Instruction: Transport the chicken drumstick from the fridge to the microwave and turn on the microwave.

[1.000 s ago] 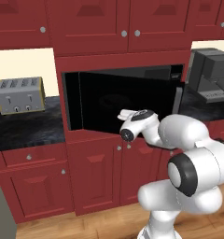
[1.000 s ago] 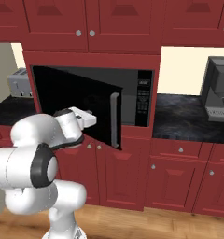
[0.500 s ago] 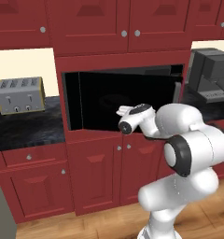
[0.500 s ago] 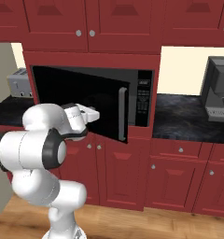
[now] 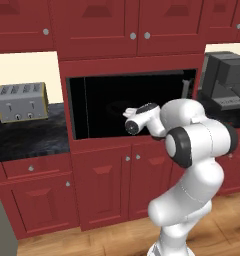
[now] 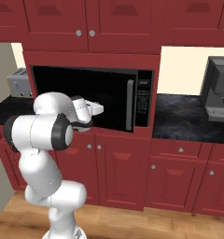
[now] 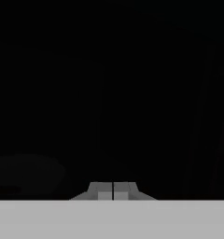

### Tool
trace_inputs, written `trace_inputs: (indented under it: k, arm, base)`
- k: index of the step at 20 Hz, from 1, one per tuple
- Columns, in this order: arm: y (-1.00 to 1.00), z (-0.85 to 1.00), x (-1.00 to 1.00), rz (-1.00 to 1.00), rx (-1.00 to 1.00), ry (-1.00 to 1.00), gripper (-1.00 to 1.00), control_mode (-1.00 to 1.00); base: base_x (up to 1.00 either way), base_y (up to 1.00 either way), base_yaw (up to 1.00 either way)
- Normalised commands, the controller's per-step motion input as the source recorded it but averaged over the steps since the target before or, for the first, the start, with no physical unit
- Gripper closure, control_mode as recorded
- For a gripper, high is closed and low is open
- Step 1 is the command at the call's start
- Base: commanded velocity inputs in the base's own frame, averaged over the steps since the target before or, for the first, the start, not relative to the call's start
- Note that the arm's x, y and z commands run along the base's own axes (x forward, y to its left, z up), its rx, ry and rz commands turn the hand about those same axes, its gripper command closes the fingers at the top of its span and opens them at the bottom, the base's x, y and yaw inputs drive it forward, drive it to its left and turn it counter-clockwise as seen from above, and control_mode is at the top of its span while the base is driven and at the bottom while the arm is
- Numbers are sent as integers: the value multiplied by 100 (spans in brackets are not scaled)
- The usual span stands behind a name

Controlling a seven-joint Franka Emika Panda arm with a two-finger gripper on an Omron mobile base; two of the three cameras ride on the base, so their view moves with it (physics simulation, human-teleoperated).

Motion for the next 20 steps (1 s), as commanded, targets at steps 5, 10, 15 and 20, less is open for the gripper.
trace_inputs:
  k: [5,10,15,20]
  arm:
    - [0,0,41,4,2,1,100,-100]
    - [-1,0,35,6,3,1,100,-100]
    - [-5,-2,18,10,5,0,100,-100]
    - [-6,-2,3,11,6,0,100,-100]
  base:
    - [0,0,0]
    - [0,0,0]
    - [0,0,0]
    - [0,0,0]
